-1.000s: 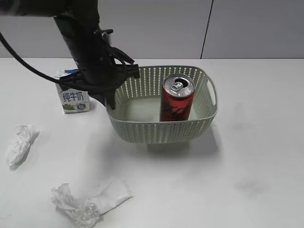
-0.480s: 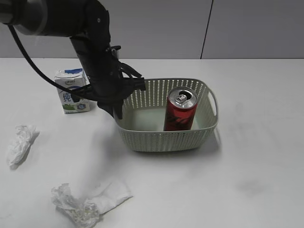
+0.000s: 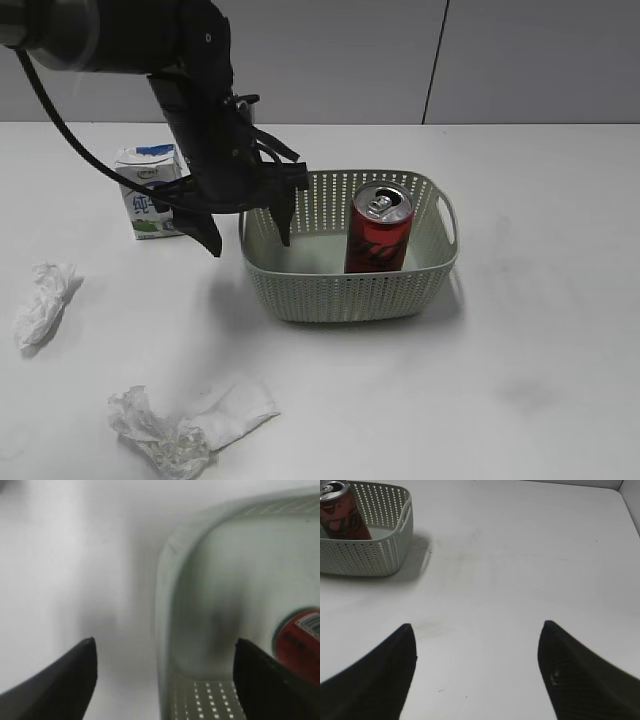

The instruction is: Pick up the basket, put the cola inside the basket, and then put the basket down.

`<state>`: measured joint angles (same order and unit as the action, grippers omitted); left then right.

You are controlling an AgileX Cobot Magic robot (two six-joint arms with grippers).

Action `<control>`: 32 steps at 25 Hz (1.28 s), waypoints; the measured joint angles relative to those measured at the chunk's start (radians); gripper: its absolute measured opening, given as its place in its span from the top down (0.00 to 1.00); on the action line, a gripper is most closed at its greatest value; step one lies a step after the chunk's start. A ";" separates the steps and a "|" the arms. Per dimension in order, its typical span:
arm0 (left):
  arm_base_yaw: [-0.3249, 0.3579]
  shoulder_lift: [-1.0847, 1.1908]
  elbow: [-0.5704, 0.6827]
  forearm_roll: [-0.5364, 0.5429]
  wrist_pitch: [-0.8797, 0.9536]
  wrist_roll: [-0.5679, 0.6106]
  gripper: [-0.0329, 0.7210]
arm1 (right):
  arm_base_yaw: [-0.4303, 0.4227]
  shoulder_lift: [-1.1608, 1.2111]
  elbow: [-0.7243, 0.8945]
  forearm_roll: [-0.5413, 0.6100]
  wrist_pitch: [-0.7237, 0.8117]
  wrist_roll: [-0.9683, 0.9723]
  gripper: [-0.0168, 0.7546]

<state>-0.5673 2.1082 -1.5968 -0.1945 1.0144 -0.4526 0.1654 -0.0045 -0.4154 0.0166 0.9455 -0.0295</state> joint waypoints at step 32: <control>0.387 -0.442 -0.086 0.350 0.201 0.267 0.18 | 0.000 0.000 0.000 0.000 0.000 0.000 0.17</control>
<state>-0.1801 1.6662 -1.6833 0.1558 1.2158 -0.1861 0.1654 -0.0047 -0.4154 0.0166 0.9455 -0.0295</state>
